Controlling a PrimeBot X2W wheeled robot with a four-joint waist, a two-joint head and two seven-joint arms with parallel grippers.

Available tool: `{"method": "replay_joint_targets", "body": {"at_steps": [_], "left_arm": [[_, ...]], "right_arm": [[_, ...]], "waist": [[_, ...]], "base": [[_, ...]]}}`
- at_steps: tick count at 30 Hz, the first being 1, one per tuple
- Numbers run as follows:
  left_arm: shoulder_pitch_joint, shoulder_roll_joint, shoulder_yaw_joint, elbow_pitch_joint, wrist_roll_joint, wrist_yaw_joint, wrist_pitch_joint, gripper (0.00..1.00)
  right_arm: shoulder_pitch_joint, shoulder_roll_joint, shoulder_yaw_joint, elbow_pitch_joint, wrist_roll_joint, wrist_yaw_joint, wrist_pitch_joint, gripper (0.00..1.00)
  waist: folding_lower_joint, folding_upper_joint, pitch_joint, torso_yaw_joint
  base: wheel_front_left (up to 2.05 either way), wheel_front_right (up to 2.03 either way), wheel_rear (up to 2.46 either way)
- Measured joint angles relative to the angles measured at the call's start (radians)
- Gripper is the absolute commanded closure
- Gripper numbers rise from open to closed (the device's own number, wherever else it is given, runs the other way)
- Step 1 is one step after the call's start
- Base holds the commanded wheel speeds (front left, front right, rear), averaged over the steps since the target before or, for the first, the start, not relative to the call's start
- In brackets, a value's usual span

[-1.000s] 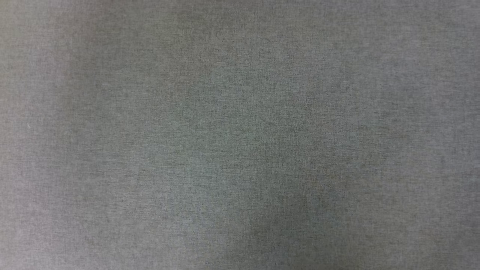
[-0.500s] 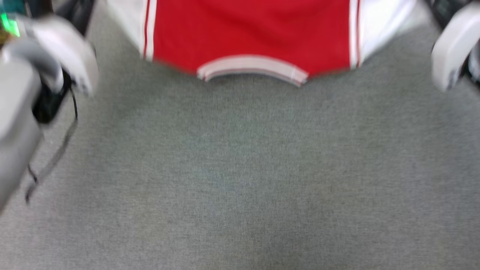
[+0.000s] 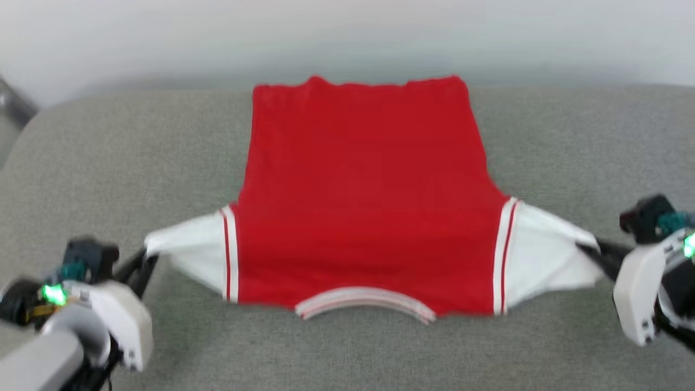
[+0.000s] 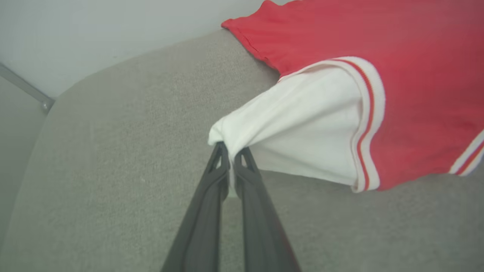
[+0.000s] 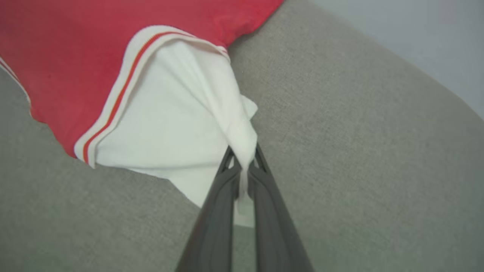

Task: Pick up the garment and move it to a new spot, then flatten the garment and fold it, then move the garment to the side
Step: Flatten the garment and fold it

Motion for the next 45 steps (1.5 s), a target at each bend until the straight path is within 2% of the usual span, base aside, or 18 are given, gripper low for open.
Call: {"method": "replay_joint_targets", "body": {"at_steps": [8,12,17,18,21,28,35,41,45], "left_arm": [[0.223,0.065,-0.047,-0.134,-0.072,0.092,0.009,1.0],[0.303,0.085,-0.072,-0.168,-0.099,0.116,0.008,1.0],[0.337,0.079,-0.083,-0.197,-0.109,0.138,0.004,1.0],[0.336,0.076,-0.084,-0.2,-0.105,0.14,0.004,1.0],[0.333,0.06,-0.091,-0.209,-0.093,0.146,0.009,1.0],[0.31,0.047,-0.11,-0.234,-0.051,0.156,0.022,1.0],[0.259,0.023,-0.111,-0.287,-0.002,0.179,0.026,1.0],[0.192,-0.01,-0.11,-0.316,0.05,0.186,0.033,1.0],[0.164,-0.033,-0.107,-0.326,0.075,0.19,0.026,1.0]], "right_arm": [[0.347,-0.061,-0.124,-0.15,0.048,0.0,0.116,1.0],[0.515,-0.071,-0.195,-0.216,0.063,0.0,0.185,1.0],[0.64,-0.059,-0.304,-0.273,0.032,0.0,0.252,1.0],[0.653,-0.05,-0.325,-0.284,0.02,0.0,0.264,0.92],[0.67,-0.022,-0.383,-0.321,-0.021,0.0,0.295,0.0],[0.625,0.002,-0.52,-0.404,-0.105,0.0,0.34,0.0],[0.394,-0.068,-0.635,-0.476,-0.132,0.0,0.405,0.0],[0.081,-0.109,-0.589,-0.44,-0.129,0.0,0.577,0.0],[-0.106,-0.109,-0.498,-0.366,-0.1,0.0,0.765,0.0]], "waist": [[-0.0001,0.0,-0.081,0.001],[-0.0001,0.0,-0.104,0.004],[0.0,0.0,-0.102,0.008],[0.0,0.0,-0.099,0.009],[0.0,0.0,-0.092,0.012],[0.0001,0.0,-0.08,0.027],[0.0003,0.0,-0.039,0.064],[0.0004,0.0,0.038,0.117],[0.0004,0.0,0.105,0.157]], "base": [[0.0,0.0,0.0],[0.0,0.0,0.0],[0.0,0.0,0.0],[0.0,0.0,0.0],[0.0,0.0,0.0],[0.0,0.0,0.0],[0.0,0.0,0.0],[0.0,0.0,0.0],[0.0,0.0,0.0]]}}
